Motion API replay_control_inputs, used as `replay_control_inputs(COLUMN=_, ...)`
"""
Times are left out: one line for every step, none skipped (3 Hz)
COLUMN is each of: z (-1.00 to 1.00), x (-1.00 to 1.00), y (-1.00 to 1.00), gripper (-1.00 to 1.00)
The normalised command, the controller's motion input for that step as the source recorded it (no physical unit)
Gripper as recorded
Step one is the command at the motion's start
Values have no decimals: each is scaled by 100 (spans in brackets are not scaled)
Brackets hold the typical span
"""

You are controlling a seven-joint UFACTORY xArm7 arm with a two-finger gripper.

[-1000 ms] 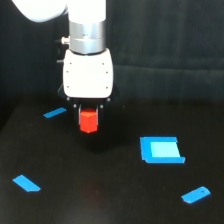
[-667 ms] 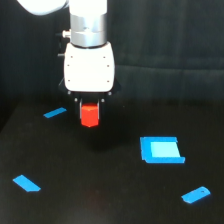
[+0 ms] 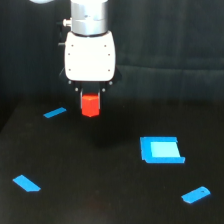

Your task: Pick up the red object from the table

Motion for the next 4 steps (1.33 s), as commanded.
replay_control_inputs(z=18, x=5, y=4, gripper=-91)
replay_control_inputs(z=27, x=5, y=13, gripper=-100)
replay_control_inputs(z=20, x=-3, y=2, gripper=-98)
replay_control_inputs(z=13, x=-1, y=-1, gripper=-98)
